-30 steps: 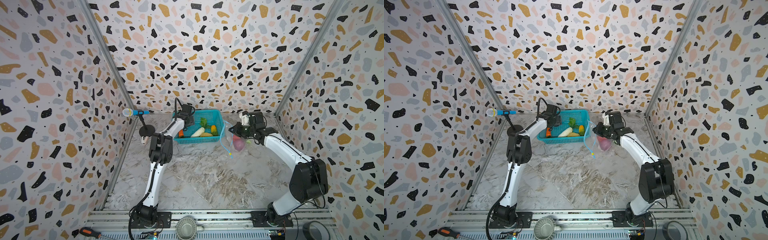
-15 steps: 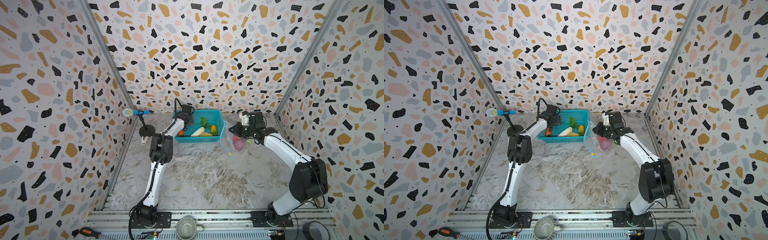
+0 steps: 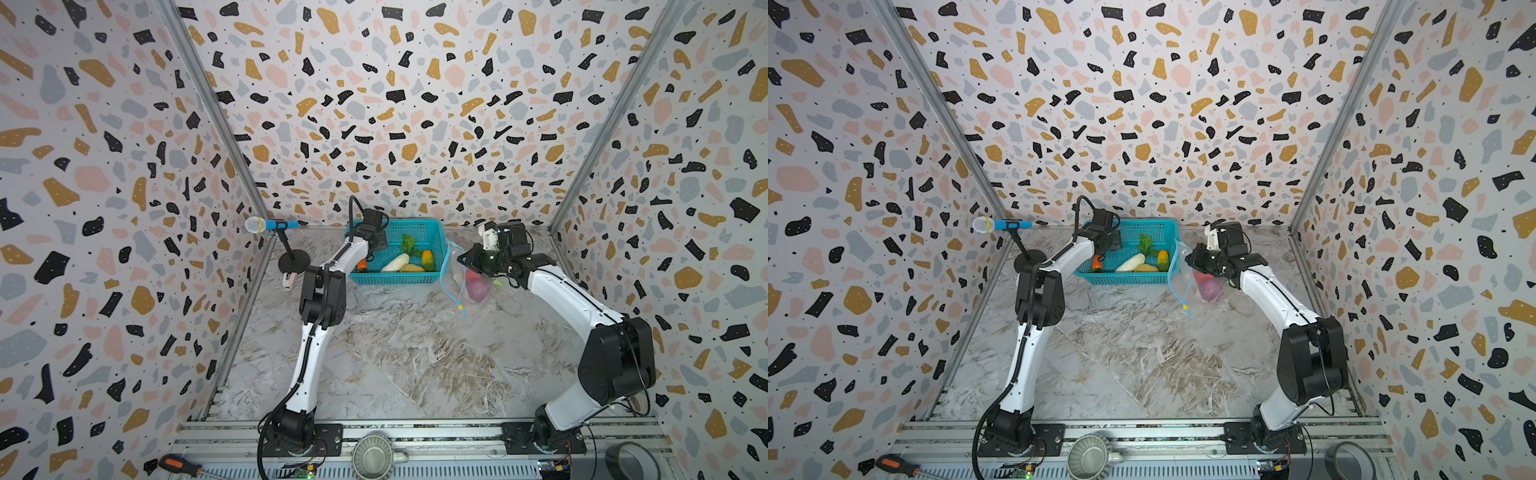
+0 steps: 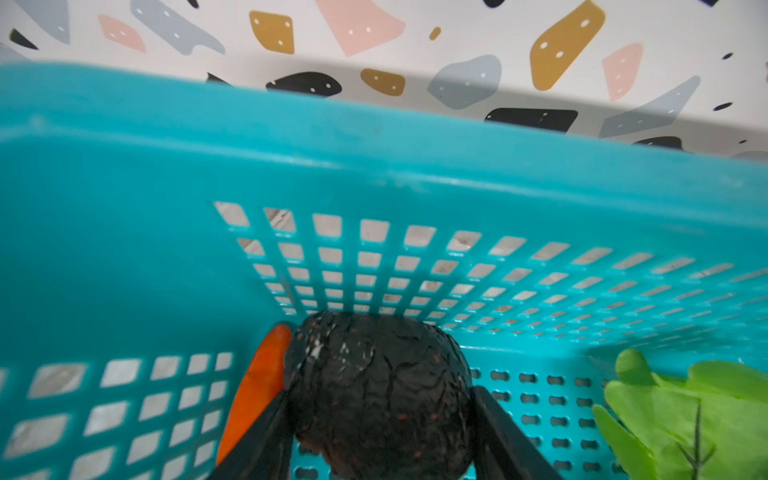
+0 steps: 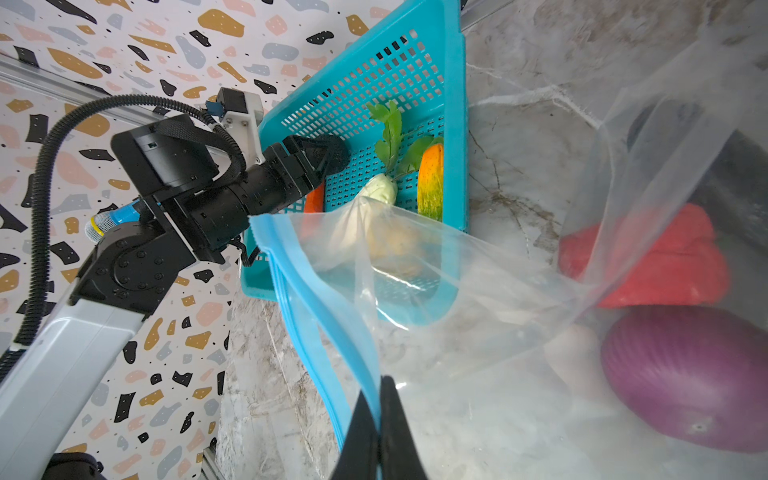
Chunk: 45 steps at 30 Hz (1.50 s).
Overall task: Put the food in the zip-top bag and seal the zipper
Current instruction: 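Lower the left gripper and grasp the black round vegetable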
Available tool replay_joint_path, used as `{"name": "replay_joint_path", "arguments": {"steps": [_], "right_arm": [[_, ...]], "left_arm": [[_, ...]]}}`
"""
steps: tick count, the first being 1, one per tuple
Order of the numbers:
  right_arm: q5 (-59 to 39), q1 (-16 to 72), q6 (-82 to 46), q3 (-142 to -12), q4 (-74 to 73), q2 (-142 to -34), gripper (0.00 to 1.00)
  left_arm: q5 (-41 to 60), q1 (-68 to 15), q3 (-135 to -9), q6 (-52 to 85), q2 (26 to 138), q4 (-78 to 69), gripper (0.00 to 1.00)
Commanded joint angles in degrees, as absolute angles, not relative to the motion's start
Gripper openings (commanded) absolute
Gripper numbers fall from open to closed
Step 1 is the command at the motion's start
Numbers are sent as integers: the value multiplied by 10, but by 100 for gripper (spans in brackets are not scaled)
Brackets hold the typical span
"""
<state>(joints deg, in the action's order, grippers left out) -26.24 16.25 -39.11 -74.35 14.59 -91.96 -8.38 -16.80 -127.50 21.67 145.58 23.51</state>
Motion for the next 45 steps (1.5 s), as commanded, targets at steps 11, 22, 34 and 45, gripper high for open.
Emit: {"name": "replay_joint_path", "arguments": {"steps": [11, 22, 34, 45], "right_arm": [[-266, 166, -388, -772, 151, -923, 0], [-267, 169, -390, -764, 148, -918, 0], [-266, 172, -392, -762, 145, -921, 0], [-262, 173, -386, -772, 150, -931, 0]], "left_arm": [[-2, -173, -1179, 219, 1359, 215, 59], [21, -184, -1091, 222, 1303, 189, 58], [10, -191, -1036, 214, 1261, 179, 56], [29, -194, -1062, 207, 1209, 182, 56]]}}
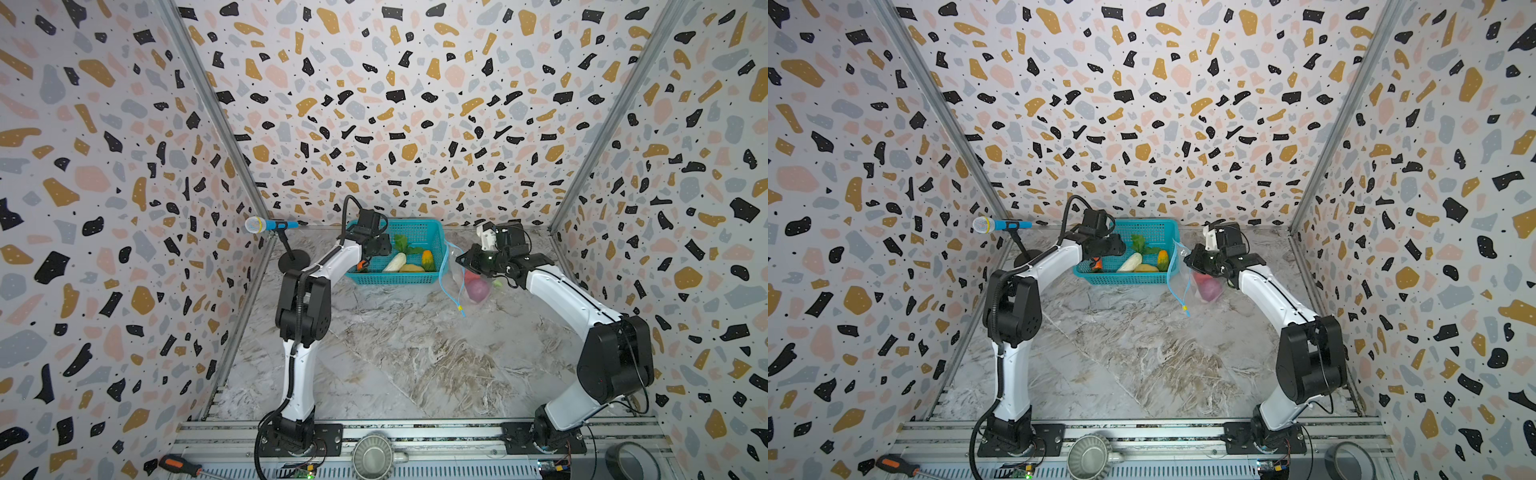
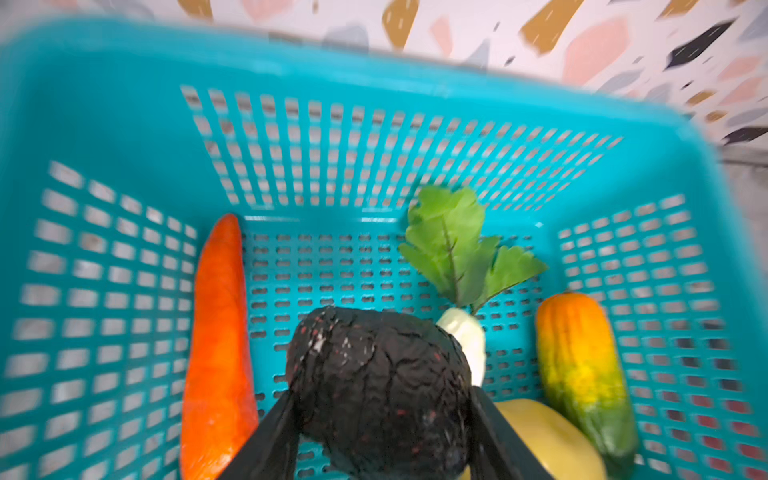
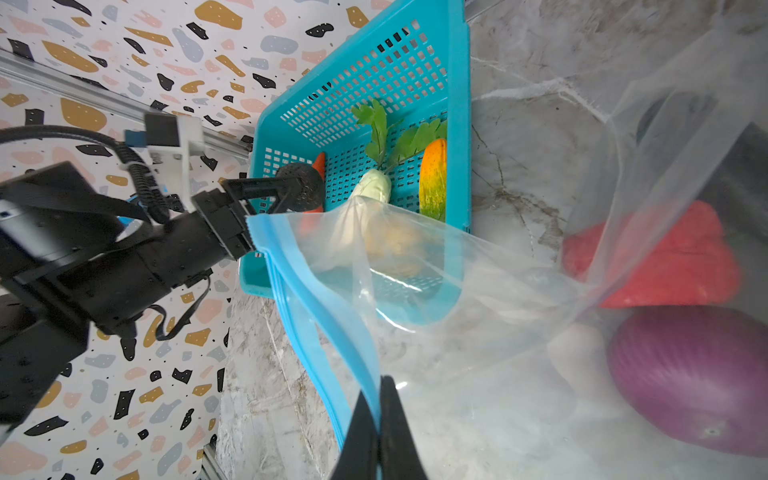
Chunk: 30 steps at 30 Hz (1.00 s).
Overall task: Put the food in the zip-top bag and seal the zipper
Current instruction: 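Lift the black vegetable and carry it toward the bag mouth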
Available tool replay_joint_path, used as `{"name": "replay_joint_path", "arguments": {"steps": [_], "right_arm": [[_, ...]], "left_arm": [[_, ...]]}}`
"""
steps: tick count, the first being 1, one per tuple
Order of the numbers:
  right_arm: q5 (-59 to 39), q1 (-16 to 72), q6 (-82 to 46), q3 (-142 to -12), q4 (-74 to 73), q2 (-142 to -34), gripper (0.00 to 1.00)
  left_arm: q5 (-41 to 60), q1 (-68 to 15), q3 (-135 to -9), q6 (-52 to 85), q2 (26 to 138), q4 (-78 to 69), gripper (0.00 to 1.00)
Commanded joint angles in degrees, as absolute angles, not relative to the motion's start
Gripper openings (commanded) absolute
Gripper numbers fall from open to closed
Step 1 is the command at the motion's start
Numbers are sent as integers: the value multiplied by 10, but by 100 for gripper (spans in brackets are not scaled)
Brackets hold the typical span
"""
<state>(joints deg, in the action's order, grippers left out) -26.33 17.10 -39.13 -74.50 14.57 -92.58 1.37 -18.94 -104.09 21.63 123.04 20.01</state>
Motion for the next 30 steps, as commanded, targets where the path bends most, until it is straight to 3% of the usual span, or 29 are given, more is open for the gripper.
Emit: {"name": "replay_joint_path", "arguments": {"steps": [1, 20, 30], "right_arm": [[-262, 173, -386, -773, 152, -932, 0], [-267, 171, -388, -785, 149, -937, 0], [-270, 165, -388, -784, 154, -921, 0]], "left_arm": [[37, -197, -1063, 207, 1205, 181, 56], [217, -324, -832, 199, 978, 40, 53], [277, -364, -778, 188, 944, -10, 53]]}}
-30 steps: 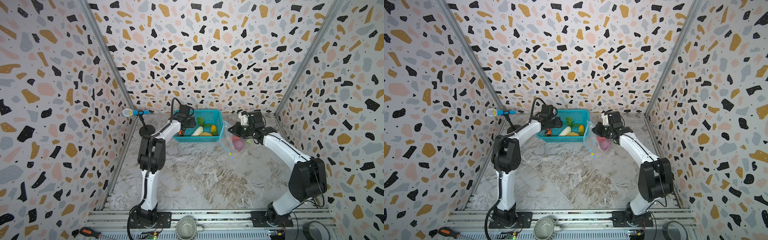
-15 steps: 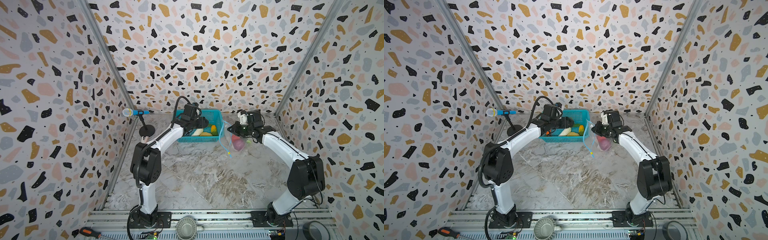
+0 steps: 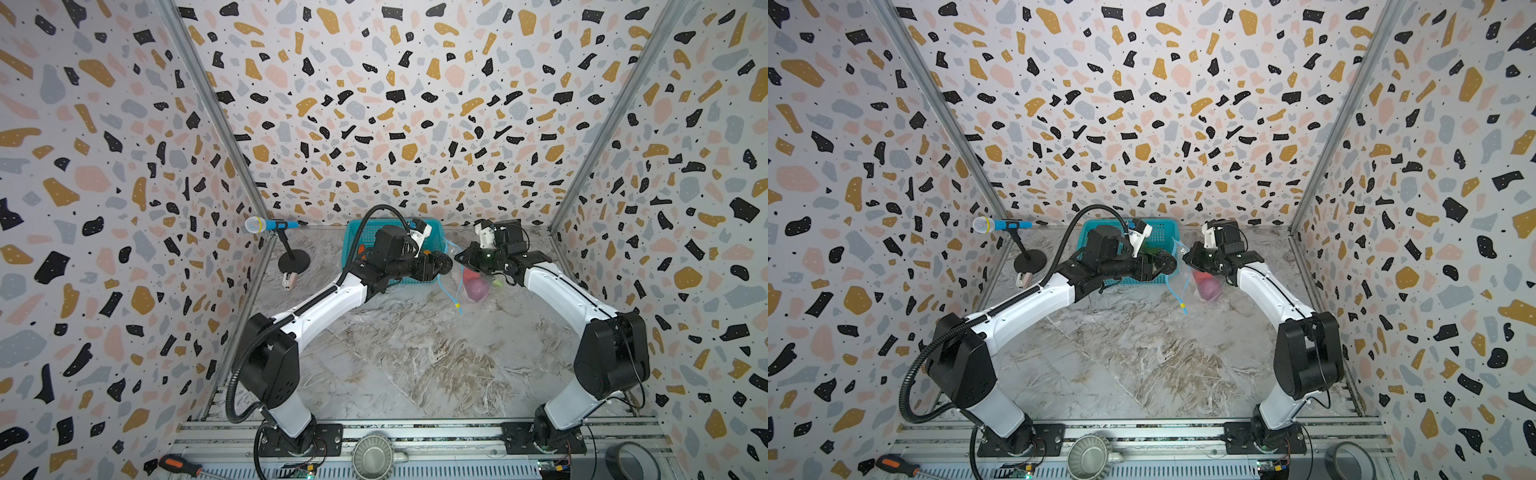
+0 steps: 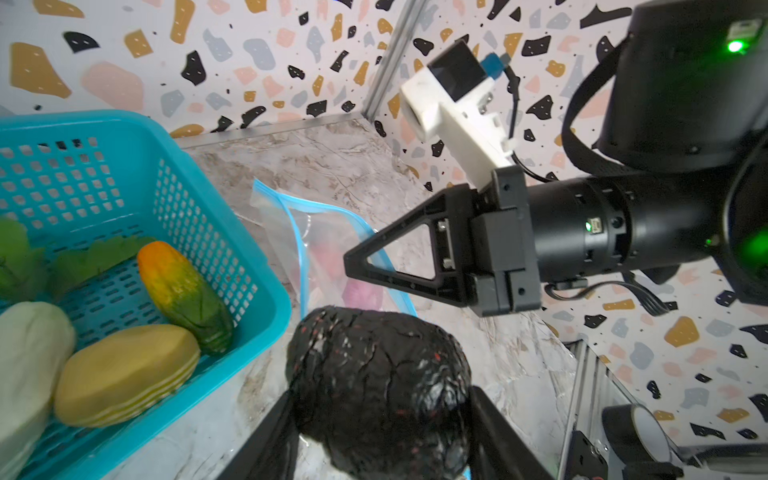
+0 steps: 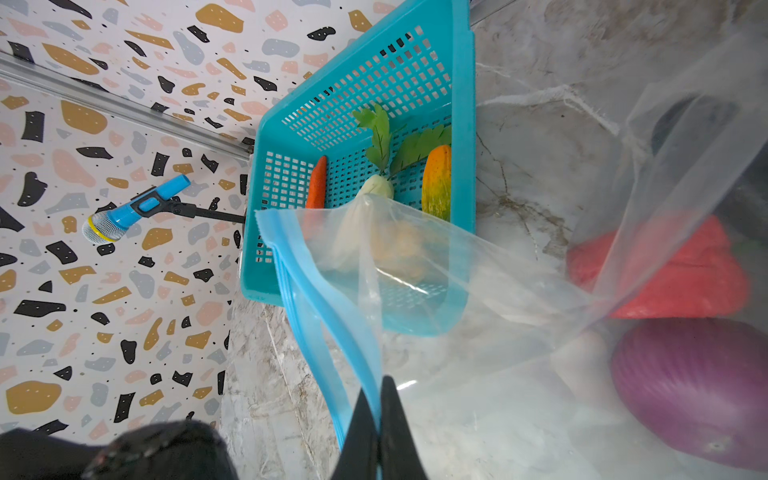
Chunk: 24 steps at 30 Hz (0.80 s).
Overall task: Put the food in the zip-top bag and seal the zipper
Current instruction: 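Lift the black vegetable and carry it toward the bag mouth, then lower the black vegetable into the bag mouth held by the right gripper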
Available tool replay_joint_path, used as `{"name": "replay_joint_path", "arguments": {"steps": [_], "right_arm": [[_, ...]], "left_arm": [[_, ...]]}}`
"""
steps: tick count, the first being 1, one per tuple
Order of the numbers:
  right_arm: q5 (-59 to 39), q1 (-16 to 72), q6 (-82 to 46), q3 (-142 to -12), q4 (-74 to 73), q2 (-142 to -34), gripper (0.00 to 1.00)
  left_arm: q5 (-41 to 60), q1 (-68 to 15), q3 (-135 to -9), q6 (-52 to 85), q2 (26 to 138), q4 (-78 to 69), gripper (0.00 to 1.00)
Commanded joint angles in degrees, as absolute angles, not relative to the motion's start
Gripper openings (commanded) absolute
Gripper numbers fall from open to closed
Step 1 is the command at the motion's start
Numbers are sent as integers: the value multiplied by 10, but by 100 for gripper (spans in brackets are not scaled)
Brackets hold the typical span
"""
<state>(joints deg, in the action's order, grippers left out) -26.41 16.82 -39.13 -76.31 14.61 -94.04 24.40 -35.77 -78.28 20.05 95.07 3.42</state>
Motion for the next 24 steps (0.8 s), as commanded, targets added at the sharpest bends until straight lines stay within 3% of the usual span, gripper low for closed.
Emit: {"name": "replay_joint_path", "arguments": {"steps": [1, 24], "right_arm": [[-270, 165, -387, -784, 156, -920, 0], [-276, 168, -396, -786, 161, -900, 0]], "left_arm": [[277, -367, -777, 187, 945, -10, 53], [271, -383, -735, 229, 988, -97, 52]]}}
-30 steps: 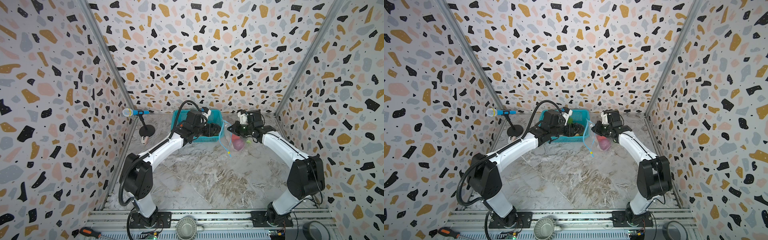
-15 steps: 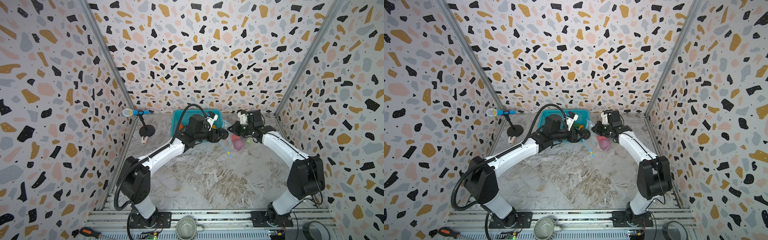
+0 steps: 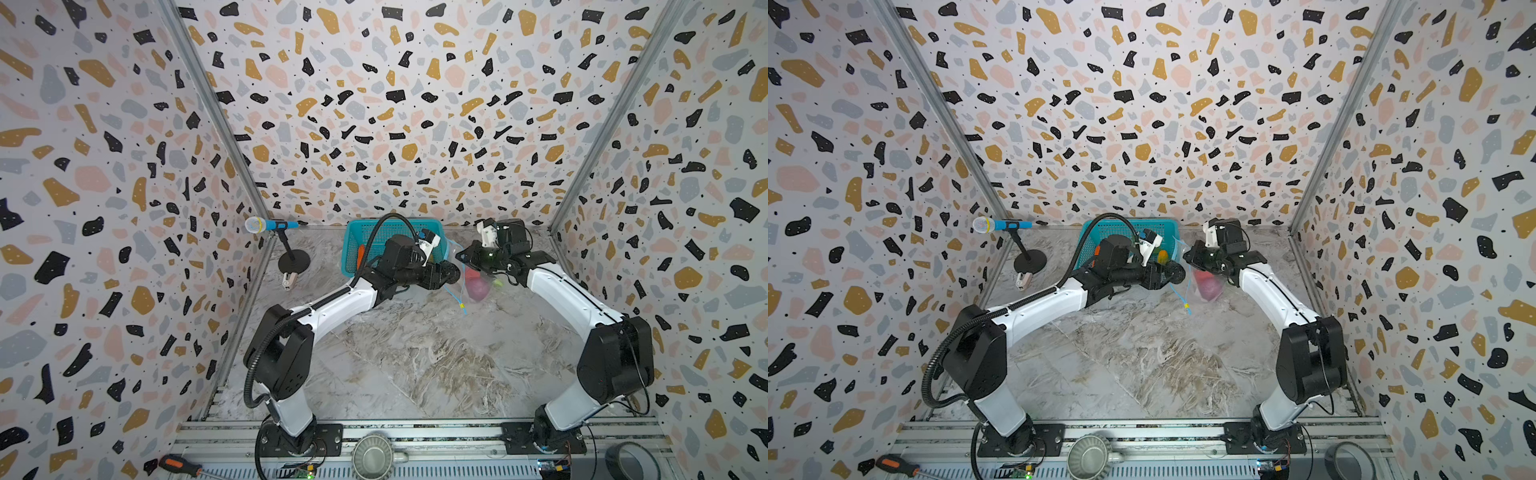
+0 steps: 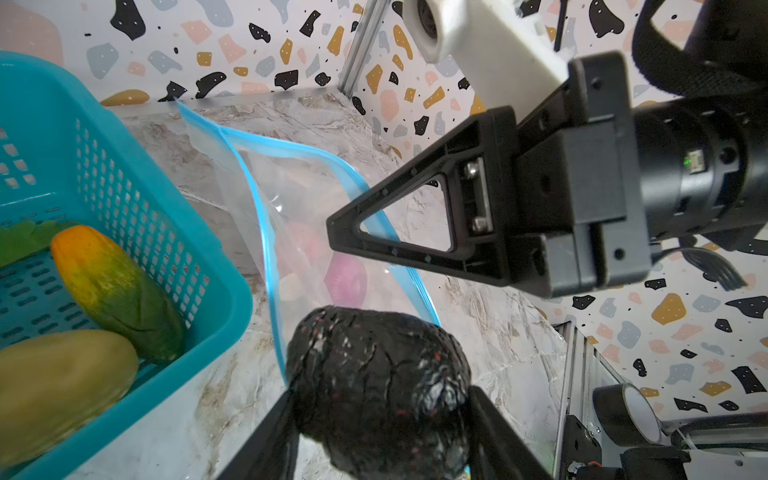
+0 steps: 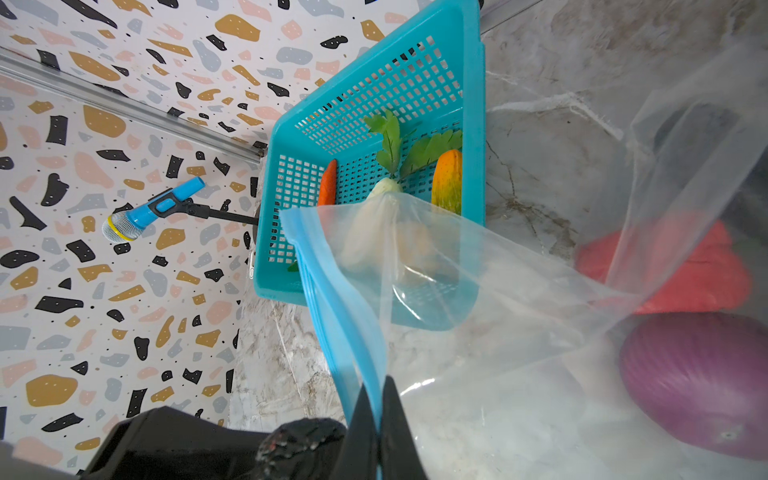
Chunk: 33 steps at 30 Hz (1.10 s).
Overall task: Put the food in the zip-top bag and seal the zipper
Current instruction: 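Lower the black vegetable into the bag mouth held by the right gripper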
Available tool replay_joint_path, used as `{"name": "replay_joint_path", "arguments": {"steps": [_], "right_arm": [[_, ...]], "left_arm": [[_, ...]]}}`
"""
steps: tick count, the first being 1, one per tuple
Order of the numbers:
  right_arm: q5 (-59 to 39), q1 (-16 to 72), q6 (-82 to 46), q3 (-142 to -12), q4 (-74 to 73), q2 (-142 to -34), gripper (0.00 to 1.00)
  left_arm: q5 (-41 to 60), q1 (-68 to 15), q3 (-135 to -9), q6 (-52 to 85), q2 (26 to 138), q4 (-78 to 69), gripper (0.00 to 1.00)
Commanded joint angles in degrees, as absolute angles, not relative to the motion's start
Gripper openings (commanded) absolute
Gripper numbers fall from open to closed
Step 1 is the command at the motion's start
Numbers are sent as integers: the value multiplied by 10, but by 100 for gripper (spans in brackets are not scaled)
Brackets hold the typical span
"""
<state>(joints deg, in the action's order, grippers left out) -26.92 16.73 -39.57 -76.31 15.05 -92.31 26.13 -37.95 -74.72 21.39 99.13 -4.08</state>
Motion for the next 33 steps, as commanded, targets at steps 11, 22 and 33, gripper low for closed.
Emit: {"name": "replay_joint_path", "arguments": {"steps": [11, 22, 33], "right_arm": [[-280, 174, -400, -791, 158, -901, 0], [-277, 178, -402, -788, 160, -886, 0], [-280, 179, -404, -778, 151, -883, 0]], "left_arm": [[267, -390, -735, 227, 1010, -98, 52], [251, -390, -734, 238, 1029, -108, 52], [231, -395, -748, 234, 1038, -83, 53]]}}
